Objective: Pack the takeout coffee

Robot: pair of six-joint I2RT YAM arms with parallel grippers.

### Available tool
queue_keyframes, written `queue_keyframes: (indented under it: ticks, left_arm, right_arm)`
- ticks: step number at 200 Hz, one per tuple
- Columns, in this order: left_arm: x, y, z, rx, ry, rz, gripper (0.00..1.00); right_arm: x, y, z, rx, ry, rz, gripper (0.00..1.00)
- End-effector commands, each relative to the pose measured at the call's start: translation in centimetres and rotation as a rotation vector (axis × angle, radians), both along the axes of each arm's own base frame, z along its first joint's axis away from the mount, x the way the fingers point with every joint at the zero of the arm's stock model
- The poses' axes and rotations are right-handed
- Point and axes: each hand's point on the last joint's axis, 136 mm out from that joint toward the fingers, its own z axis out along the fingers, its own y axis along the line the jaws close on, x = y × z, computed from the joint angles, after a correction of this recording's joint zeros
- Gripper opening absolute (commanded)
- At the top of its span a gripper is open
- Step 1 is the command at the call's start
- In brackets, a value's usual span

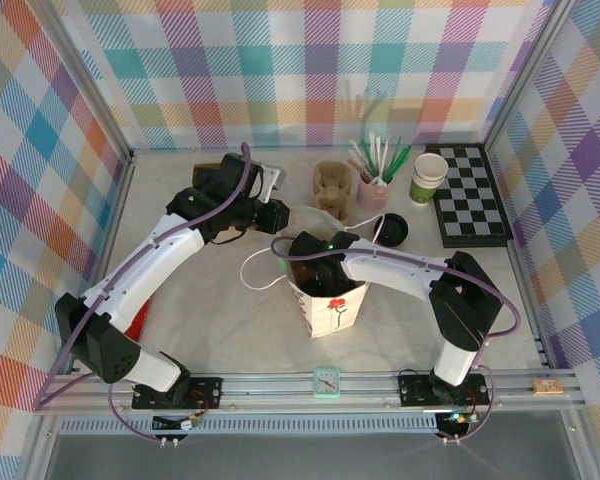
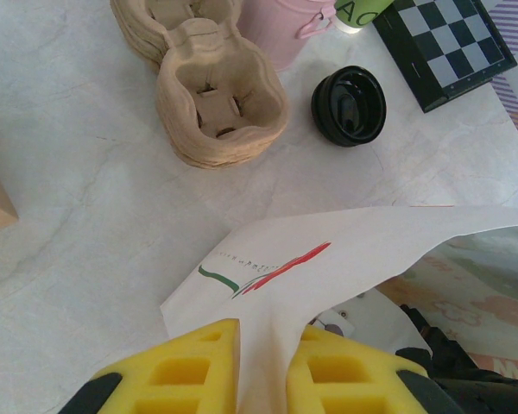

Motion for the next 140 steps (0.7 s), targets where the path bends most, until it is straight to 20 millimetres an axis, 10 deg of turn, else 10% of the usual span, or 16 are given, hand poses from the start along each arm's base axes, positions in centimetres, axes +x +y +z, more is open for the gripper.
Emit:
queue_keyframes:
  ticks: [1, 140]
  left_arm:
    - [-0.6, 0.1, 1.8, -0.043, -0.038, 0.003, 0.18]
    - [-0.7, 0.1, 1.8, -0.049, -0.042, 0.004, 0.18]
  right_arm:
    - [0.7, -1.3, -3.2, -0.075, -0.012, -0.034, 0.59]
    - [0.9, -1.7, -5.0, -0.096, -0.017, -0.047, 0.58]
